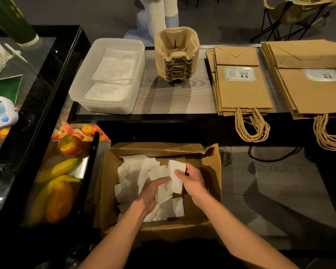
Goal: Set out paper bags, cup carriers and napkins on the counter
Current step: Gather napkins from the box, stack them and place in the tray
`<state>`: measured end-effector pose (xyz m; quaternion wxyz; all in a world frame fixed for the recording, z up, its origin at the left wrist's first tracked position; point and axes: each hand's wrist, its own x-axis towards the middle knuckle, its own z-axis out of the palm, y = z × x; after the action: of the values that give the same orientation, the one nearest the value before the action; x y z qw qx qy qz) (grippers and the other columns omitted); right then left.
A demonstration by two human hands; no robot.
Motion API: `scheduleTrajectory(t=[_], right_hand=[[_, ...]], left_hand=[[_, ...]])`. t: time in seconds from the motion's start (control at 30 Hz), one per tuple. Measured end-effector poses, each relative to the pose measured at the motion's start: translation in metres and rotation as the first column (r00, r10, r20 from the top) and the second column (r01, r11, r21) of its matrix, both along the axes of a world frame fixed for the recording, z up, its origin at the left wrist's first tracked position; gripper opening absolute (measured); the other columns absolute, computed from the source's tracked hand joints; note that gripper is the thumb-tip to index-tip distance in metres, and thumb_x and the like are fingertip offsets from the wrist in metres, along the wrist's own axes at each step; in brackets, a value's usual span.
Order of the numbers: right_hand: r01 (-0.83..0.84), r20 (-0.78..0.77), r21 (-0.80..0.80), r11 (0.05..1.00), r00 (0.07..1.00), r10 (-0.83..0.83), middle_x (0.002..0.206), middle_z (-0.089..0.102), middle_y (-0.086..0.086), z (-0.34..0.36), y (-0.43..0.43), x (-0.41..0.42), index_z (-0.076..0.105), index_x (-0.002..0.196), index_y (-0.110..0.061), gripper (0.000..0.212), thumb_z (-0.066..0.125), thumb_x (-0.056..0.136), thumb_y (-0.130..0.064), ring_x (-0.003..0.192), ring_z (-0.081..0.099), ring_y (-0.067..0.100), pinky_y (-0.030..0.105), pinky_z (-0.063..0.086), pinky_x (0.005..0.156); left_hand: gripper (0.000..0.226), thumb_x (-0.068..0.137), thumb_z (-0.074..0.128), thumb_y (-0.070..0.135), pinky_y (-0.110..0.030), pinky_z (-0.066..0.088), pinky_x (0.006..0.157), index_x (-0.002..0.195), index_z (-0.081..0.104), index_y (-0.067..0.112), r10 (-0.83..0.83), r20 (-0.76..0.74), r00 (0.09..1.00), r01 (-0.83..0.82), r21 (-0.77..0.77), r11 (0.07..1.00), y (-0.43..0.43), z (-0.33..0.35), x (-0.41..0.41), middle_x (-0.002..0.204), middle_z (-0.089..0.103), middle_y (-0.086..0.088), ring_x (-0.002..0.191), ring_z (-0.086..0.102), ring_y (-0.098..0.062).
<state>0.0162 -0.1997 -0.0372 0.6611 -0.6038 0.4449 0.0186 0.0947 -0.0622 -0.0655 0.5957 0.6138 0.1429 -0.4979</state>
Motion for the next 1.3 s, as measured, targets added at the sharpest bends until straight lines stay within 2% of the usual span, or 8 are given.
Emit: scheduleTrajectory(t=[0.13, 0.27, 0.47, 0.67, 0.77, 0.9, 1.13, 1.3], right_hand=[[-0.085, 0.121, 0.04, 0.996, 0.989, 0.079, 0.127, 0.064, -0.004, 0.008, -0.01, -0.001, 0.058, 0.132, -0.026, 0.038, 0.069, 0.096, -0.021, 0.114, 0.064, 0.016, 0.028, 0.061, 0.081], [-0.272, 0.142, -0.037, 0.962, 0.951, 0.274, 0.12, 0.068, -0.006, 0.018, 0.001, 0.008, 0.059, 0.125, -0.034, 0.039, 0.075, 0.092, -0.022, 0.104, 0.067, 0.008, 0.029, 0.062, 0.08], [-0.344, 0.049, -0.334, 0.877, 0.923, 0.381, 0.118, 0.053, -0.014, 0.012, 0.023, 0.003, 0.046, 0.14, -0.04, 0.048, 0.065, 0.099, -0.024, 0.099, 0.053, -0.001, 0.009, 0.044, 0.068], [-0.298, 0.173, -0.129, 0.946, 0.932, 0.318, 0.127, 0.058, -0.008, 0.008, 0.023, 0.005, 0.051, 0.132, -0.042, 0.045, 0.07, 0.096, -0.022, 0.111, 0.06, 0.008, 0.019, 0.057, 0.076], [-0.379, 0.074, -0.332, 0.864, 0.902, 0.425, 0.133, 0.052, -0.01, 0.01, 0.027, 0.004, 0.047, 0.14, -0.039, 0.048, 0.066, 0.098, -0.026, 0.118, 0.053, 0.008, 0.017, 0.05, 0.087], [-0.431, -0.122, -0.686, 0.587, 0.862, 0.491, 0.145, 0.034, -0.009, 0.005, 0.031, 0.004, 0.042, 0.148, -0.029, 0.053, 0.062, 0.098, -0.034, 0.136, 0.03, 0.011, 0.021, 0.026, 0.107], [-0.657, -0.234, -0.592, 0.466, 0.694, 0.681, 0.16, 0.014, -0.007, -0.005, 0.032, -0.002, 0.024, 0.156, -0.031, 0.074, 0.058, 0.095, -0.056, 0.148, 0.014, 0.018, 0.042, 0.025, 0.121], [-0.46, -0.135, -0.414, 0.785, 0.884, 0.447, 0.151, 0.035, -0.009, -0.002, 0.037, -0.005, 0.037, 0.147, -0.032, 0.048, 0.052, 0.103, -0.044, 0.13, 0.039, 0.007, 0.032, 0.043, 0.106]], left_hand=[[0.052, 0.09, 0.068, 0.046, -0.058, 0.043, 0.109, 0.131, 0.068, 0.014, 0.135, -0.128, 0.983, -0.152, -0.135, 0.979, 0.005, 0.016, 0.0, 0.124, 0.071, -0.019, 0.115, 0.066, -0.039], [0.073, 0.091, 0.046, 0.066, -0.059, 0.029, 0.121, 0.14, 0.06, 0.014, 0.156, -0.298, 0.942, -0.235, -0.251, 0.939, 0.005, 0.022, -0.004, 0.142, 0.059, -0.023, 0.134, 0.053, -0.042], [0.056, 0.096, 0.06, 0.033, -0.055, 0.042, 0.11, 0.143, 0.055, 0.004, 0.095, -0.226, 0.97, -0.15, -0.239, 0.959, 0.005, 0.025, -0.008, 0.136, 0.061, -0.028, 0.129, 0.058, -0.044], [0.05, 0.099, 0.049, 0.049, -0.056, 0.045, 0.106, 0.122, 0.074, 0.012, 0.13, -0.289, 0.948, -0.201, -0.229, 0.952, 0.015, 0.034, -0.008, 0.13, 0.066, -0.025, 0.117, 0.065, -0.041], [0.043, 0.099, 0.053, 0.038, -0.05, 0.054, 0.094, 0.122, 0.072, 0.008, 0.086, -0.279, 0.957, -0.158, -0.249, 0.955, 0.012, 0.033, -0.009, 0.122, 0.069, -0.025, 0.107, 0.07, -0.038], [0.042, 0.095, 0.059, 0.035, -0.043, 0.056, 0.081, 0.122, 0.07, 0.005, 0.133, -0.259, 0.956, -0.187, -0.193, 0.963, 0.009, 0.033, -0.007, 0.107, 0.072, -0.022, 0.091, 0.071, -0.035], [0.047, 0.097, 0.058, 0.04, -0.047, 0.052, 0.091, 0.128, 0.068, 0.005, 0.238, -0.329, 0.914, -0.292, -0.124, 0.948, 0.023, 0.025, 0.001, 0.115, 0.07, -0.021, 0.099, 0.068, -0.036], [0.021, 0.095, 0.054, 0.015, -0.037, 0.058, 0.074, 0.108, 0.068, 0.005, 0.241, -0.267, 0.933, -0.265, -0.055, 0.963, 0.036, 0.032, 0.006, 0.093, 0.073, -0.015, 0.082, 0.068, -0.03]])
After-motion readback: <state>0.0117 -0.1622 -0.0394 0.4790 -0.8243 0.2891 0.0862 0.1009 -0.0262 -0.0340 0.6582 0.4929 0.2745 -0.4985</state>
